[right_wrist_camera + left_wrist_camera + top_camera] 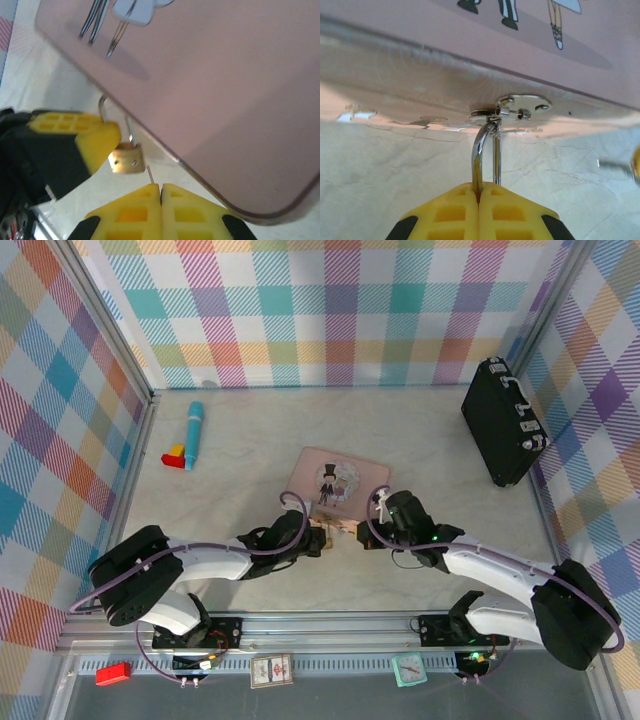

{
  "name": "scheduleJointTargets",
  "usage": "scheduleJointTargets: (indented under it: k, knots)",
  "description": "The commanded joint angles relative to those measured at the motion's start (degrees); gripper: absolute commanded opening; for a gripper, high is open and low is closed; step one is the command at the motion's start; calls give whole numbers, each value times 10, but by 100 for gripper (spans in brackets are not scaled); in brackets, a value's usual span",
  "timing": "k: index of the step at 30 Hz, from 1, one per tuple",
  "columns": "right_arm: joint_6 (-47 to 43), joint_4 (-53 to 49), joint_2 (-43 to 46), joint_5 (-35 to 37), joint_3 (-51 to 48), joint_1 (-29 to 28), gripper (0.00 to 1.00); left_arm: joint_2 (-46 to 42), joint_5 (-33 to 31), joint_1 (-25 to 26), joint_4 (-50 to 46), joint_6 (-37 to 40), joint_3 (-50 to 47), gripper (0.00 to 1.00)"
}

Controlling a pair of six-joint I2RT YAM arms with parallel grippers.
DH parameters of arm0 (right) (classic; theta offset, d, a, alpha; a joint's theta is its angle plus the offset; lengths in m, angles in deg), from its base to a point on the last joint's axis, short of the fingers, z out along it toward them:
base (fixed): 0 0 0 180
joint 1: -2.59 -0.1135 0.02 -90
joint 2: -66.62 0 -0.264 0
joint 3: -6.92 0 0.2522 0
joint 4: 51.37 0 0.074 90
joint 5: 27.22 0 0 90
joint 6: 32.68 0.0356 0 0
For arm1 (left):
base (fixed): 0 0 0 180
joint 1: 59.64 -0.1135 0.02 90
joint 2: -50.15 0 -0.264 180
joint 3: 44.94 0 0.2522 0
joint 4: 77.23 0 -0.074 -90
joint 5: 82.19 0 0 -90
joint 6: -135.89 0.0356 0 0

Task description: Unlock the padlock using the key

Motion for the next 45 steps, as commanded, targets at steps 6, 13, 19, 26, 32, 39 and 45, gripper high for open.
scheduleJointTargets:
  k: [6, 13, 19, 26, 32, 39, 45]
  knots:
    - [-42, -2, -2, -40, 14, 75, 0, 42, -11, 33, 72, -37, 21, 0]
    - [55, 23, 35, -78, -15, 88, 0, 68, -47, 59, 55, -54, 72, 0]
    - [153, -1, 119, -37, -63, 87, 0, 86, -54, 61, 34, -60, 103, 0]
    - [253, 25, 218, -17, -146, 79, 0, 92, -71, 61, 28, -91, 109, 0]
    - [293, 50, 220, -14, -171, 58, 0, 88, -81, 61, 18, -106, 117, 0]
    - [320, 117, 174, -31, -181, 47, 0, 101, -81, 51, 13, -106, 141, 0]
    - [340, 177, 133, -45, -188, 44, 0, 129, -42, 20, 49, -113, 153, 0]
